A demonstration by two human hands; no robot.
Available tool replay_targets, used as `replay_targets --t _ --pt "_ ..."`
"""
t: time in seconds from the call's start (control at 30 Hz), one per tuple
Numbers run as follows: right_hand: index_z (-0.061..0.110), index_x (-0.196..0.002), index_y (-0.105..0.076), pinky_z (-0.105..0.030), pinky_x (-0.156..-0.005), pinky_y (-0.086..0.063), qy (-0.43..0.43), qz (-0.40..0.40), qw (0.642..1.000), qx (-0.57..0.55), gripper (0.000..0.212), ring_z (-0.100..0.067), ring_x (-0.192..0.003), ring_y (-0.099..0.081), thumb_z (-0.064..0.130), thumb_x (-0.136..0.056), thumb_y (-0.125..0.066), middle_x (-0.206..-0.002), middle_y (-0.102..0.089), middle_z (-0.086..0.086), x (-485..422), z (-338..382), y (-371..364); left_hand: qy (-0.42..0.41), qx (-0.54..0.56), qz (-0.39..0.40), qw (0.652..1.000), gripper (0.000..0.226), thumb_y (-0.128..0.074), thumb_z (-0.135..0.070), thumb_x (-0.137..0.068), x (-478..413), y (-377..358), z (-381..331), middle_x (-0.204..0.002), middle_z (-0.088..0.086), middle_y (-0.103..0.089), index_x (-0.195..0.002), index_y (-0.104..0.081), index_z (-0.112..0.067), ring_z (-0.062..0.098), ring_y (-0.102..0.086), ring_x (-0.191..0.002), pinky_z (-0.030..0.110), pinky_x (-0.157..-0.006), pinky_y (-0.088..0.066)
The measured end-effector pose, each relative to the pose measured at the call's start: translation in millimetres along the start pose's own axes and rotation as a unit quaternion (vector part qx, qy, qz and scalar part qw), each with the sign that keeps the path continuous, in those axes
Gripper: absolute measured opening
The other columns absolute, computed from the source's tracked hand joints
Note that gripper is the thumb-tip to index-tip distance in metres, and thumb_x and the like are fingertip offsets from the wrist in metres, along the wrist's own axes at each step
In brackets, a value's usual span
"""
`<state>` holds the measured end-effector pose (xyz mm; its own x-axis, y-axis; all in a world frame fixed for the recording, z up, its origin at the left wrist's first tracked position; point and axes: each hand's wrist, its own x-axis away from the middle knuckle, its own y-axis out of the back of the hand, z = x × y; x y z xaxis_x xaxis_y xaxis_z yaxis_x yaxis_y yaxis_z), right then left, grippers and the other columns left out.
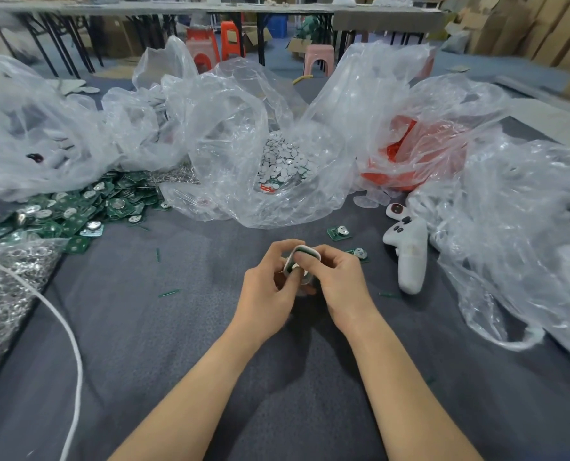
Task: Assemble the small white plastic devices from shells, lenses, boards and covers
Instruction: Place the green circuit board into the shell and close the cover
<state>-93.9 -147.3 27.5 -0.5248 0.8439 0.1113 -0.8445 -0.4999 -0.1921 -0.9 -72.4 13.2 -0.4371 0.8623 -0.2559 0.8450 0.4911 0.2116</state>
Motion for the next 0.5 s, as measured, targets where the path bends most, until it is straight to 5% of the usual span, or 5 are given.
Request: replay_targets --t 0.17,0.33,0.5 --pt "0.002 -0.076 -0.064 -0.021 -0.038 -0.035 -0.024 -0.002 0.998 -0.066 0.011 -0.02 -0.051 -0.053 0.006 -0.086 -0.065 -0.07 -0.063 -0.016 2.6 2.4 2.2 0.001 0.044 -0.003 0.999 0.038 -0.054 0.001 -0.093 2.9 -4.3 -7.8 -0.084 0.004 -0.068 -0.112 -0.058 -0.032 0.019 -0.071 -0.064 0.025 -0.059 -0.057" --pt "0.008 -0.089 -0.071 -0.026 -0.06 -0.054 -0.049 0.01 0.994 -0.097 0.008 -0.021 -0.077 -0.068 0.013 -0.085 -0.067 -0.084 -0.073 -0.01 5.7 1.3 1.2 -0.013 0.005 -0.033 0.999 0.037 -0.058 -0.002 -0.091 2.5 -6.1 -5.3 -0.085 0.0 -0.07 -0.111 -0.057 -0.033 0.017 -0.069 -0.073 0.027 -0.066 -0.058" --pt "0.011 -0.093 -0.071 -0.023 -0.059 -0.053 -0.024 -0.006 0.997 -0.066 0.009 -0.02 -0.079 -0.07 0.013 -0.085 -0.069 -0.086 -0.073 -0.009 7.0 -0.9 -0.7 -0.011 -0.009 -0.029 0.999 0.034 -0.058 -0.002 -0.092 2.9 -2.8 -3.9 -0.088 -0.005 -0.069 -0.115 -0.058 -0.026 0.009 -0.069 -0.076 0.019 -0.069 -0.054"
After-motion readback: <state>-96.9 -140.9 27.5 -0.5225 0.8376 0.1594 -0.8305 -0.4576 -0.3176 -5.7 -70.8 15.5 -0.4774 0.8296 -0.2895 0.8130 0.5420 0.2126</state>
